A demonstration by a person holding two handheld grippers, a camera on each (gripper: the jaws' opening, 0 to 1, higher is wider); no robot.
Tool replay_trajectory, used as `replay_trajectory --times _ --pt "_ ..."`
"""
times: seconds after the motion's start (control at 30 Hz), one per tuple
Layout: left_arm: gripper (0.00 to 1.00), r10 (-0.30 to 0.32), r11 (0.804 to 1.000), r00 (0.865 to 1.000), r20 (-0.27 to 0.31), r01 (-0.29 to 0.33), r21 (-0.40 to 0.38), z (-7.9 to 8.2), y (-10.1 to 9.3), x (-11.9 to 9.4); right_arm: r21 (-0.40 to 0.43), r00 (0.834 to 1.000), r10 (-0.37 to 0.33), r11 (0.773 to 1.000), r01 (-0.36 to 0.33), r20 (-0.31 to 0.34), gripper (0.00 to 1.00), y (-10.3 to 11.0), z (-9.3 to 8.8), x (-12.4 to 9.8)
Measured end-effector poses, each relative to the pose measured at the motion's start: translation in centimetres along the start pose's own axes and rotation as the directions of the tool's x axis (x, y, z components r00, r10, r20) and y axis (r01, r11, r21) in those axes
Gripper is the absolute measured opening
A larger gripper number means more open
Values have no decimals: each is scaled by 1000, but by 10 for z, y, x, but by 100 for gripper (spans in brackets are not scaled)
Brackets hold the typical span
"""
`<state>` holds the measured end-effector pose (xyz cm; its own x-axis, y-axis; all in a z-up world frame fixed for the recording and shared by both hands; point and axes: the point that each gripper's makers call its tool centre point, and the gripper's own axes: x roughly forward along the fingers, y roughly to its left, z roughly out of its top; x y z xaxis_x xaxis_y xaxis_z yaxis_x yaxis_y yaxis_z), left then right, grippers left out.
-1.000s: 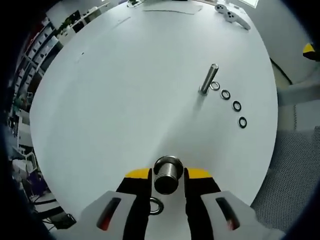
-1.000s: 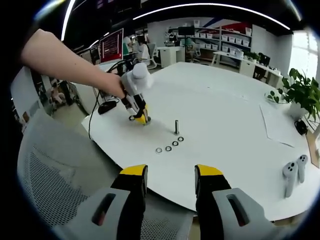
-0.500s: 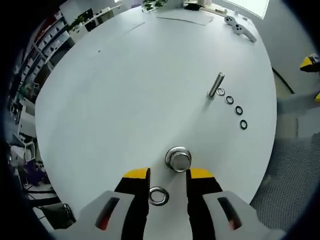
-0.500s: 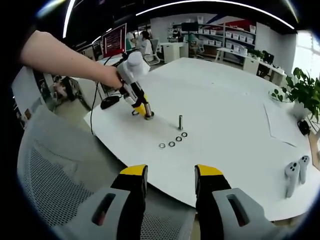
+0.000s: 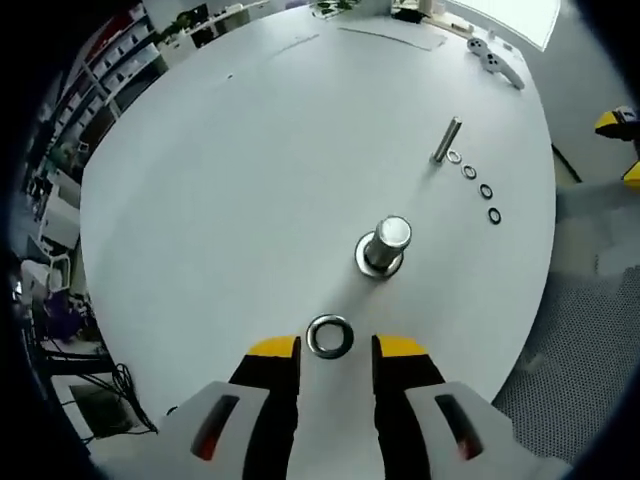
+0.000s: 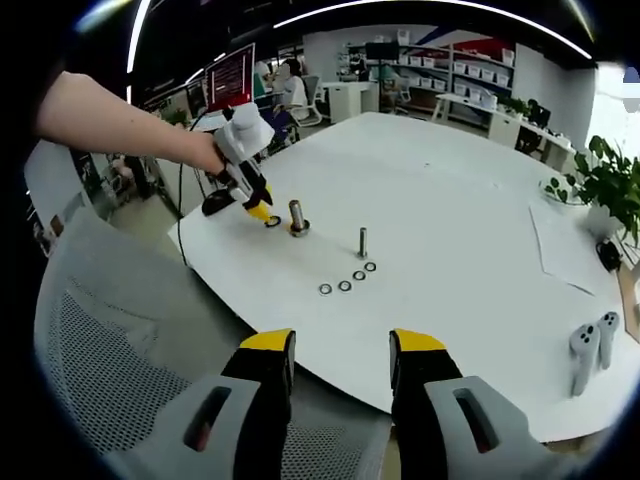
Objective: Place the washer onto the threaded stud by aligning its center hole with the stud, sliding it down to the base, and recovering from edge contact or off-axis alignment until the washer reaches the visible bottom stop.
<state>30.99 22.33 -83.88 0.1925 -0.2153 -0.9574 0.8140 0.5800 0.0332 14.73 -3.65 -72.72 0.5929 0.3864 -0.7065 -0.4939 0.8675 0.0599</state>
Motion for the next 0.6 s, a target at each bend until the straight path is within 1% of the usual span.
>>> replay_trajectory --times 0.07,0.2,0.3,0.37,0.43,0.57,0.6 --pt "27 3 1000 1000 -11 -3 -8 -5 2 0 0 1000 3 1000 -3 -1 40 1 0 0" --pt "27 3 1000 1000 -18 -3 -24 -9 5 1 1 1000 -3 1000 3 4 40 0 0 0" --pt "27 4 1000 1000 -28 -5 -19 -12 3 3 3 1000 -5 1000 5 8 40 -1 1 -1" --pt "27 6 1000 999 -45 -6 -11 -17 3 5 2 1000 -5 1000 5 8 40 -1 1 0" --pt "27 -1 1000 999 -52 0 -22 -20 2 7 2 1000 -5 1000 5 10 40 -1 2 -1" --pt "26 0 1000 999 -49 -1 -21 -23 1 8 2 1000 -5 1000 5 14 40 -1 2 -1" --pt "26 8 1000 999 -46 -8 -7 -24 2 9 2 1000 -6 1000 6 18 40 -2 3 -1"
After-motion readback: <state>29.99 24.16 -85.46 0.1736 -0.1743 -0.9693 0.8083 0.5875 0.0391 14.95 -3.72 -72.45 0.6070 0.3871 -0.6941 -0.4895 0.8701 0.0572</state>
